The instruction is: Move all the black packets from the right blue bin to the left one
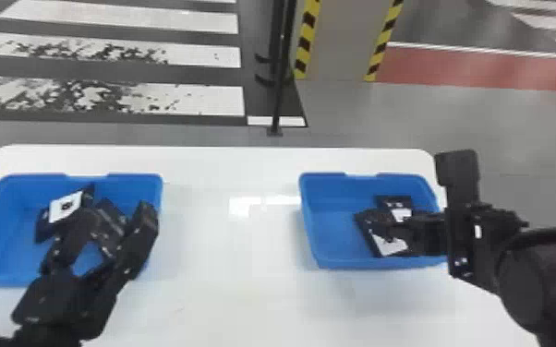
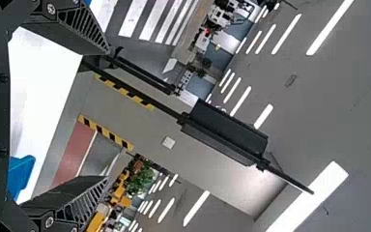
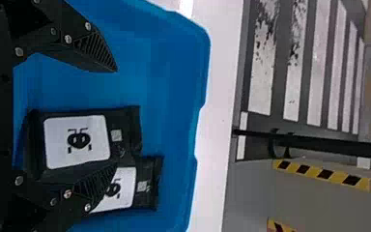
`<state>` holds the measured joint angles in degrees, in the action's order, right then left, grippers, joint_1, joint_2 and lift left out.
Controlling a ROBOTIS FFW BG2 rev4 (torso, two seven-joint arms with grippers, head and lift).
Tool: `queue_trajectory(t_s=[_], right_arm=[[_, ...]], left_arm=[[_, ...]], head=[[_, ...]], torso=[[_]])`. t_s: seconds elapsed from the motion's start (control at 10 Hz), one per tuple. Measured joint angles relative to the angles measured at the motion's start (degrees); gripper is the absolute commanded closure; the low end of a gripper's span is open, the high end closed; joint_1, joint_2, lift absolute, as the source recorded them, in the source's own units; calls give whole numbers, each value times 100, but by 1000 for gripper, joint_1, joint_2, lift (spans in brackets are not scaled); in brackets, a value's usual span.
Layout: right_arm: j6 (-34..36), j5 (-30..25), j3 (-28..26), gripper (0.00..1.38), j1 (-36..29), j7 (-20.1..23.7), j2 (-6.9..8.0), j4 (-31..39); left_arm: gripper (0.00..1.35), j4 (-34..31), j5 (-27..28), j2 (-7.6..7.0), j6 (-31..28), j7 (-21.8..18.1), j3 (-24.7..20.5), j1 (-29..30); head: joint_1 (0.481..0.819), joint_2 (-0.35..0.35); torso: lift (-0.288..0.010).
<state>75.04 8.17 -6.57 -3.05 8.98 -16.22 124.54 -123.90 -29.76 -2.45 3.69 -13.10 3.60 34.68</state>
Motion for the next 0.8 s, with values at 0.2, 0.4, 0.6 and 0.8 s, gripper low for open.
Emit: queue_trajectory(t_s=[0.2, 0.4, 0.6, 0.8], right_arm=[[313, -251, 22, 42, 153, -41, 18, -176], [469, -323, 38, 76, 241, -126, 22, -336], [383, -334, 58, 85, 406, -125, 19, -693], [294, -339, 148, 88, 633, -149, 16, -1077]], left_arm=[[113, 1, -27, -2, 10, -8, -4, -1], [117, 3, -29, -7, 21, -8, -2, -8], [117, 8, -29, -3, 27, -8, -15, 1], [117, 8, -29, -1, 26, -8, -17, 5]], head=[[695, -211], [695, -222], [695, -227], [695, -225]], torso=[[-140], [-140], [-140], [-140]])
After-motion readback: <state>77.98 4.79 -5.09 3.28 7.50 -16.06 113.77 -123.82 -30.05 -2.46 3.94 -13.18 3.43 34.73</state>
